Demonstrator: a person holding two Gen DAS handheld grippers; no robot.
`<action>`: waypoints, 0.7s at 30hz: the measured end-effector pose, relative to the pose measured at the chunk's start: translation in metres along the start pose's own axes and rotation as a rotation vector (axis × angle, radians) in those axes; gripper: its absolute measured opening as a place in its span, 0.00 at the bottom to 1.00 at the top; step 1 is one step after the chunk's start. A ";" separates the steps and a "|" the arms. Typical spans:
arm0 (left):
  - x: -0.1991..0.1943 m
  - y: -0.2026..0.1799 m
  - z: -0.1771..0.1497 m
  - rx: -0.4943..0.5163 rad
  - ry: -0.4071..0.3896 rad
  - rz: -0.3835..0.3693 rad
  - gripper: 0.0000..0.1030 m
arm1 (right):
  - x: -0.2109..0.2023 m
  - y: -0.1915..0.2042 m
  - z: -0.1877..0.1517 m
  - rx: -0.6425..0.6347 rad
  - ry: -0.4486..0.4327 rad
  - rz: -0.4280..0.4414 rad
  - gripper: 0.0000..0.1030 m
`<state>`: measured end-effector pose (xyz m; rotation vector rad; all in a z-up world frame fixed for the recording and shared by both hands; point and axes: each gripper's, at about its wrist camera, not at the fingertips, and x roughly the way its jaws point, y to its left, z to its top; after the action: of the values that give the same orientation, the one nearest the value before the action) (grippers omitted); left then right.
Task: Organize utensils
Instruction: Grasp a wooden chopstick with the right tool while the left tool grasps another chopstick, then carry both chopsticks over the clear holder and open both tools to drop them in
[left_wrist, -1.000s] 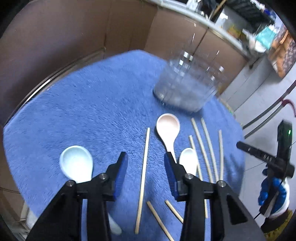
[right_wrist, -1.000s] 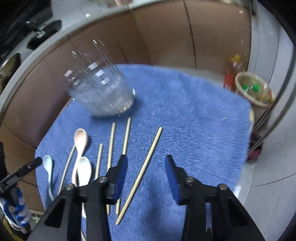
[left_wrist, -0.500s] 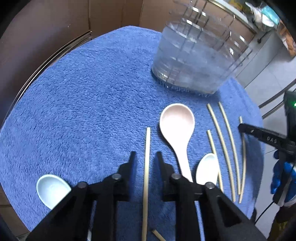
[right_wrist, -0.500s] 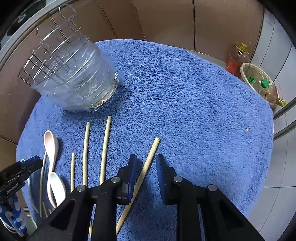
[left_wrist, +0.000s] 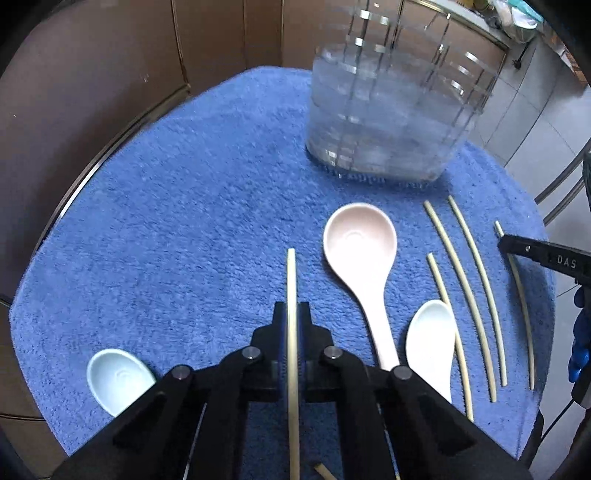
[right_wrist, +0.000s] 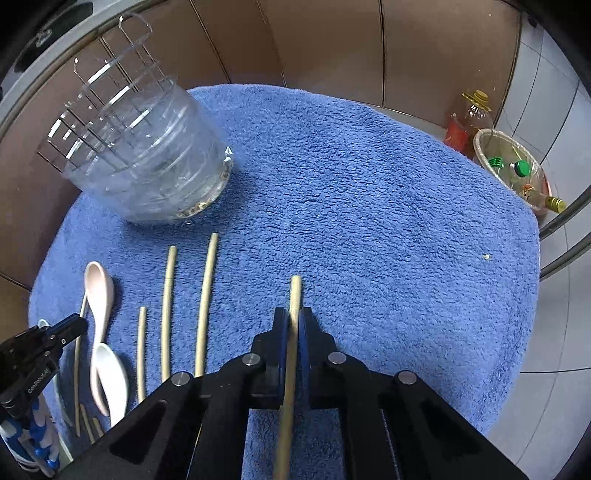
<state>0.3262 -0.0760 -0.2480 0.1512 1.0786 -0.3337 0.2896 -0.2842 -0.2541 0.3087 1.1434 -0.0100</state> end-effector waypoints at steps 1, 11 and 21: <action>-0.007 0.000 -0.003 -0.002 -0.023 -0.001 0.04 | -0.003 0.000 -0.001 -0.002 -0.009 0.004 0.06; -0.083 -0.011 -0.020 0.013 -0.296 0.078 0.04 | -0.056 0.030 -0.025 -0.096 -0.166 0.056 0.06; -0.135 -0.020 -0.025 -0.012 -0.457 0.078 0.04 | -0.117 0.051 -0.040 -0.172 -0.352 0.128 0.06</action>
<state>0.2406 -0.0613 -0.1399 0.0992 0.6205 -0.2738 0.2132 -0.2431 -0.1528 0.2158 0.7681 0.1413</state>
